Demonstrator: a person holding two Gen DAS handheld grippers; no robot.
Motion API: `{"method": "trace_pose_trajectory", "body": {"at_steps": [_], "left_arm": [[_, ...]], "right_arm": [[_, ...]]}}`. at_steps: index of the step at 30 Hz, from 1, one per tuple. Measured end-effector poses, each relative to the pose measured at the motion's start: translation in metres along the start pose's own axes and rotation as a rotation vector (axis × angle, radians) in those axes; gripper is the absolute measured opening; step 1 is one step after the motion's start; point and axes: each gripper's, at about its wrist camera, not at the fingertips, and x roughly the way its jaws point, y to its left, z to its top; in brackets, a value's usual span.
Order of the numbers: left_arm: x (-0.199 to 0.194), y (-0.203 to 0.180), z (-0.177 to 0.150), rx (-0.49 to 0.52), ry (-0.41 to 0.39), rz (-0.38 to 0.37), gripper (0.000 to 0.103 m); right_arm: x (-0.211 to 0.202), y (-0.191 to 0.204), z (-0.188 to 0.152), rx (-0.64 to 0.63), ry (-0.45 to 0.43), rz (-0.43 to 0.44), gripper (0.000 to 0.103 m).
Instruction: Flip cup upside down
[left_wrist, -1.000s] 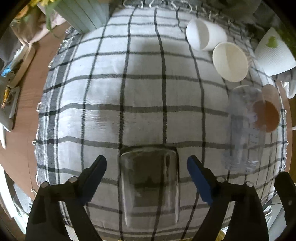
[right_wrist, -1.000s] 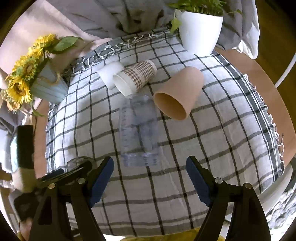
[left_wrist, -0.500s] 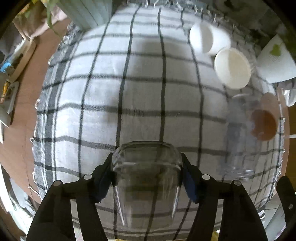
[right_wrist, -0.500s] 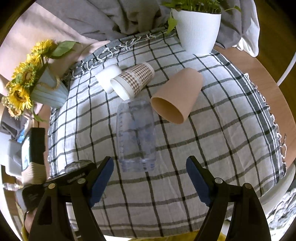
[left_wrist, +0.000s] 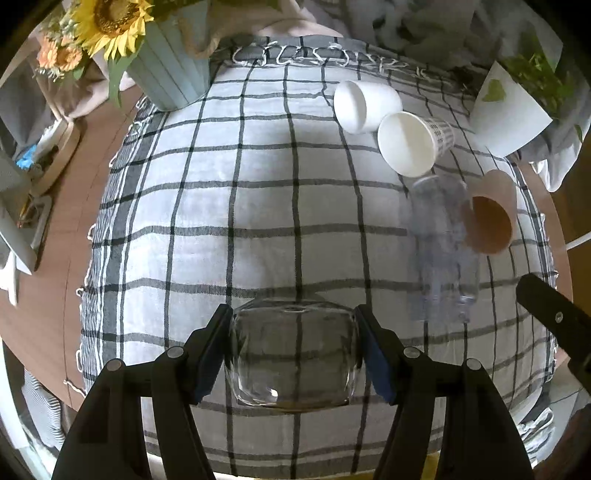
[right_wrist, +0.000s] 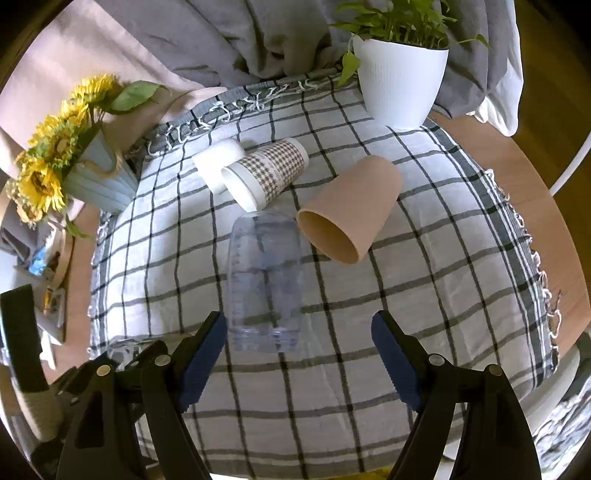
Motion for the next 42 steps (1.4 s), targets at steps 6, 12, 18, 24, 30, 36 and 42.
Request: {"method": "trace_pose_trajectory", "body": {"at_steps": [6,12,18,24,30,36,42], "left_arm": [[0.01,0.0,0.01,-0.006,0.03,-0.003,0.066],[0.013,0.003,0.01,-0.024,0.057,-0.019,0.077],[-0.014,0.003,0.009,-0.024,-0.035,0.038,0.09],[-0.062,0.013,-0.005,-0.078,-0.186,0.023,0.1],[-0.091,0.014,-0.026,-0.018,-0.314,0.083,0.102],[-0.121,0.026,-0.045,-0.057,-0.447,0.046,0.102],[-0.147,0.037,-0.055,-0.075,-0.546,0.041,0.103]], "right_arm": [[0.005,-0.002,-0.001,0.01,0.015,0.0,0.081],[0.005,-0.003,-0.001,0.024,0.002,0.0,0.081],[-0.006,0.003,0.0,-0.003,-0.039,-0.006,0.082],[-0.041,0.003,0.002,-0.015,-0.136,0.04,0.089],[-0.066,0.01,-0.007,-0.101,-0.224,0.046,0.092],[-0.095,0.01,-0.024,-0.12,-0.338,0.029,0.092],[-0.133,0.029,-0.047,-0.187,-0.513,0.047,0.092]]}}
